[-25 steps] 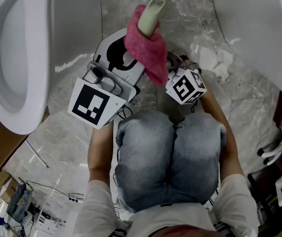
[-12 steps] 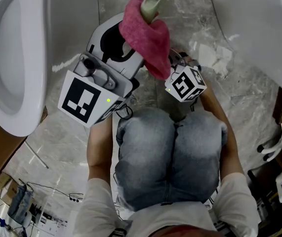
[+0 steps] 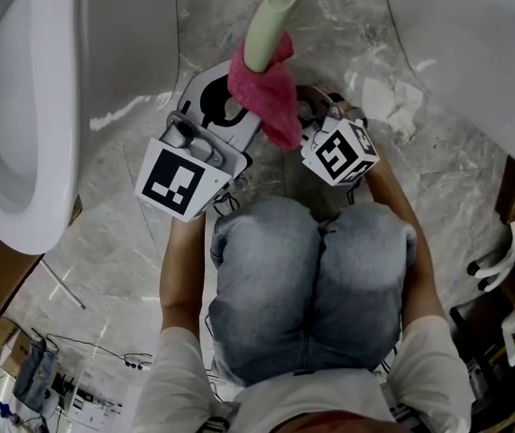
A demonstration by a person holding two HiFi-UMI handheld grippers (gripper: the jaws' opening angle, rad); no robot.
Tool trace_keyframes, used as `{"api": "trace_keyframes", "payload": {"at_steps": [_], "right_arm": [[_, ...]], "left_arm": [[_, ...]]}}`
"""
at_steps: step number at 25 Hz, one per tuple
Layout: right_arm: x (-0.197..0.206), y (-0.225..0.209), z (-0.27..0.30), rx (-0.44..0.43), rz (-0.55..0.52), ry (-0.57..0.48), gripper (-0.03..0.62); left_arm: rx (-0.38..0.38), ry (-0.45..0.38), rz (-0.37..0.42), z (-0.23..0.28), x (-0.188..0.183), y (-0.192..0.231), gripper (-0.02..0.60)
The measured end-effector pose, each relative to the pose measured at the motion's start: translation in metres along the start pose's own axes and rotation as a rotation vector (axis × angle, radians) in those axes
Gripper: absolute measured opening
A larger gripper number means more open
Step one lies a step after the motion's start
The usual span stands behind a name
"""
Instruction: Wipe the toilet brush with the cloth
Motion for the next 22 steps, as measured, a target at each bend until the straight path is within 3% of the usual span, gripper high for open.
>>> {"api": "trace_keyframes", "payload": {"at_steps": [12,16,22], "right_arm": [[0.0,-0.001,0.0,0.01,0.006,-0.002,0.052],[-0.001,0.0,0.0,0.014,0.003,-0.004,0.052],[-0.001,0.002,0.001,0.01,0.005,0.002,0.052]], "left_arm": [[-0.003,0.063,-0.035,0.005,0.076,-0.001,0.079],[0.006,0.109,-0.006,0.007,0.095,-0.002,0.078],[0.002,0.132,-0.02,0.006,0.098,-0.001,0.078]]}}
Point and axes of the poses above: the fingertips, and each gripper's own axes: z forward along the fingers, y to its left, x out of its underside, the point moved 4 cm from there along -z, backward along the fingers, and after that the axes turned 6 degrees about y, right-handed, at the moved point
